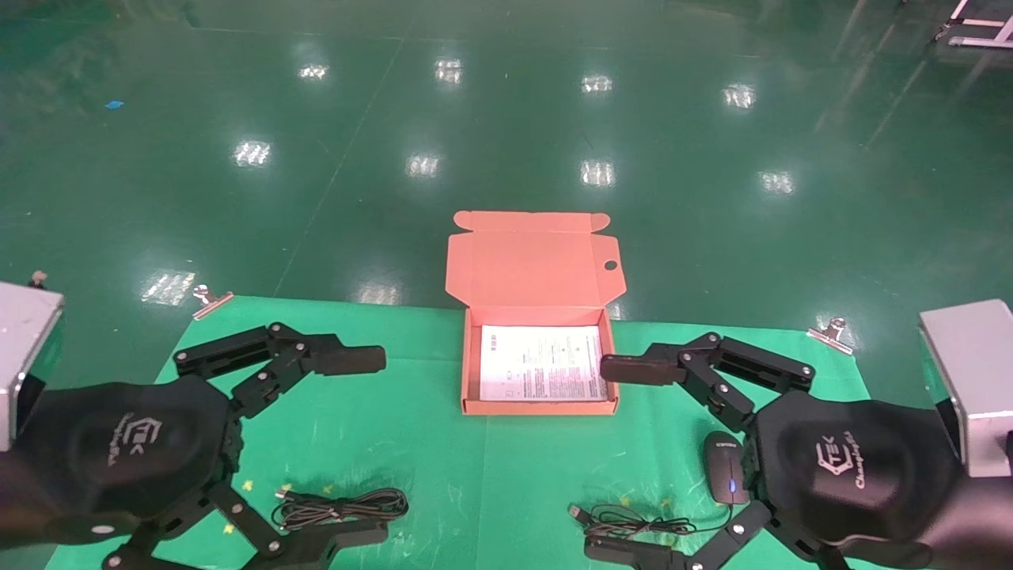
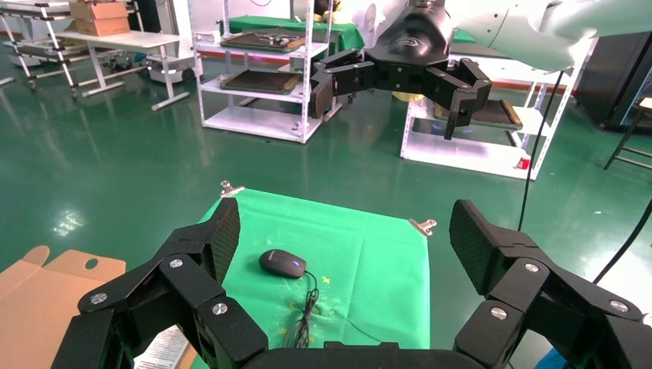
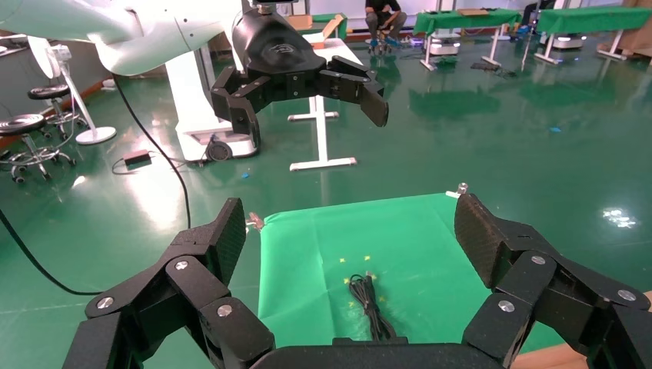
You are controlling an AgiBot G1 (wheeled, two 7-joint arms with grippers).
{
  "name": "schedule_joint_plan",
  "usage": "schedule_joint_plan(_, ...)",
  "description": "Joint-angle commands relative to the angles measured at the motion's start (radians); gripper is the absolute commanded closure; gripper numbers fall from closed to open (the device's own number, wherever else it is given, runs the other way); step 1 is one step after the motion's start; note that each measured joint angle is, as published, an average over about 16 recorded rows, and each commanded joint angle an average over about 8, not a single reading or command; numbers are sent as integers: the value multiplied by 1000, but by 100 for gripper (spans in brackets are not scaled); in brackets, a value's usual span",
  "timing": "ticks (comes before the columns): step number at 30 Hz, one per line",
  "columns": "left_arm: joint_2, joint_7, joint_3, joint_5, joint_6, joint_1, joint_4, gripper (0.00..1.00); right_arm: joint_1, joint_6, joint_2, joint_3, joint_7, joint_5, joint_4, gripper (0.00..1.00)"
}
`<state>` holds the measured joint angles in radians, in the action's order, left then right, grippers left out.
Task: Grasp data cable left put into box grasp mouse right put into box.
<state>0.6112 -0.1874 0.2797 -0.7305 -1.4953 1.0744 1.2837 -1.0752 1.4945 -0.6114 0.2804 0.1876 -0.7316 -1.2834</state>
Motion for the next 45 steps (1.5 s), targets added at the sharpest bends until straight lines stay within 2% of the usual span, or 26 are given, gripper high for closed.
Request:
schedule_joint_plan(1, 0, 0, 0, 0, 0, 0, 0, 0, 0, 0, 0, 0, 0, 0, 0, 0)
schedule_joint_plan(37, 2, 0, 2, -3, 0, 0, -2, 0, -3, 1, 2, 0, -5, -6, -3, 0)
schedule_joint_plan(41, 6, -12, 22, -36, -1, 9, -14, 0, -20, 6, 10, 5, -39, -52, -14, 0)
schedule_joint_plan(45, 13, -39, 70, -121, -14, 42, -33, 0, -56, 23, 18, 26, -119, -156, -34, 0)
